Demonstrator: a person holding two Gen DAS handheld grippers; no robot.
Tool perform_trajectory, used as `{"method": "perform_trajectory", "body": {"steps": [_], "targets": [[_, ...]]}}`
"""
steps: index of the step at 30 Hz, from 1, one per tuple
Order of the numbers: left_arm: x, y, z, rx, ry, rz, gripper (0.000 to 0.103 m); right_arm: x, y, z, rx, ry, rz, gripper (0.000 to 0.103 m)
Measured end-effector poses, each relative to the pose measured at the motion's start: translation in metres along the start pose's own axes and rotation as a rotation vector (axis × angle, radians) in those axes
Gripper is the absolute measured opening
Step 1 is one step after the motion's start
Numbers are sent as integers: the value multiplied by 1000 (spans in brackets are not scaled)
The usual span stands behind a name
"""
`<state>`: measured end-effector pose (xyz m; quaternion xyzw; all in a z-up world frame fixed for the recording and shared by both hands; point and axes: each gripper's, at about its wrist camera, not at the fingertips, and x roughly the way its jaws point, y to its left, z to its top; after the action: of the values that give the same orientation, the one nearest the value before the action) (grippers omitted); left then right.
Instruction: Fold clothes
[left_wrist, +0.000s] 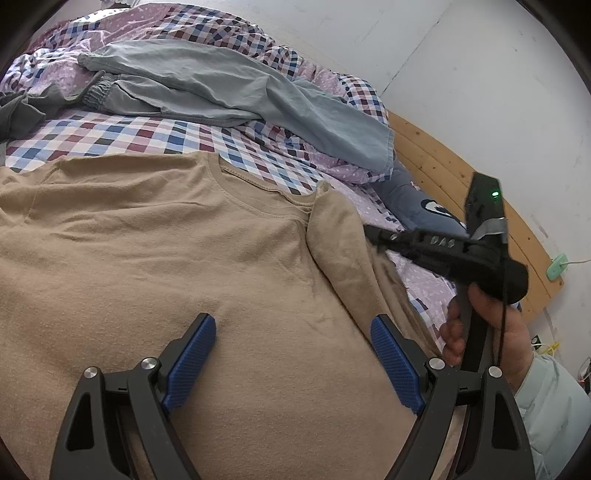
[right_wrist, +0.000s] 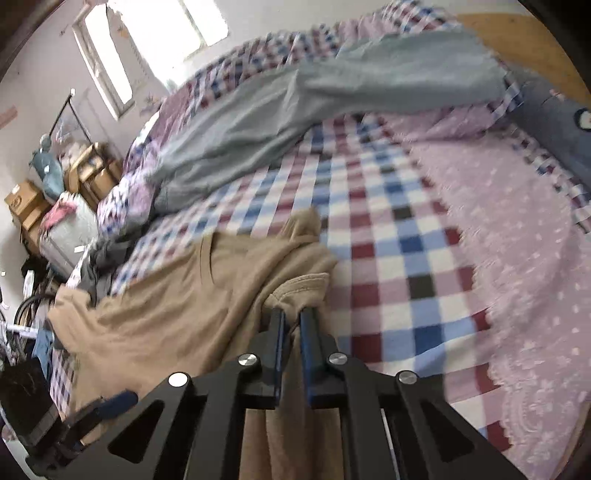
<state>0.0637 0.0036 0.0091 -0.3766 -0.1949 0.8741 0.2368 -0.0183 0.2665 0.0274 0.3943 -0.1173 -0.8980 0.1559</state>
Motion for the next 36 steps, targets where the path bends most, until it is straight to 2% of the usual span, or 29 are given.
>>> {"method": "perform_trajectory", "body": {"steps": [3,7,9,11,16,20,24,26,28,29,34,35,36], "targets": [[0,0,0,-2,0,2,89,-26,-9,7,34,-113,-74,7],[0,-1,0,0,-1,6,89,-64,-34,12,146,-277,-201,7],[0,-1,0,0,-1,6,89,-76,-45,12,180,-318,-245,3],[0,0,0,1,-2,6,89,-88,-55,13,214,-357,-289,3],[1,-1,0,3,-2,9,89,-97,-78,10,284,-355,-311,1],[2,-1,1,6,-2,12,89,-94,-82,10,269,-326,-277,2],[2,-1,0,9,-2,15,89,-66,-66,8,199,-180,-176,6],[2,-2,0,10,-3,18,89,-54,-50,5,126,-112,-163,14],[2,-2,1,11,-3,20,89,-43,-35,2,51,-48,-146,41],[2,-2,1,11,-3,20,89,-39,-27,0,13,-18,-138,43],[2,-2,1,11,-2,20,89,-19,-4,-14,-136,113,-193,41],[2,-2,1,11,-3,20,89,-16,-1,-17,-158,134,-211,35],[2,-2,1,11,-3,20,89,-20,0,-16,-169,115,-227,4]]}}
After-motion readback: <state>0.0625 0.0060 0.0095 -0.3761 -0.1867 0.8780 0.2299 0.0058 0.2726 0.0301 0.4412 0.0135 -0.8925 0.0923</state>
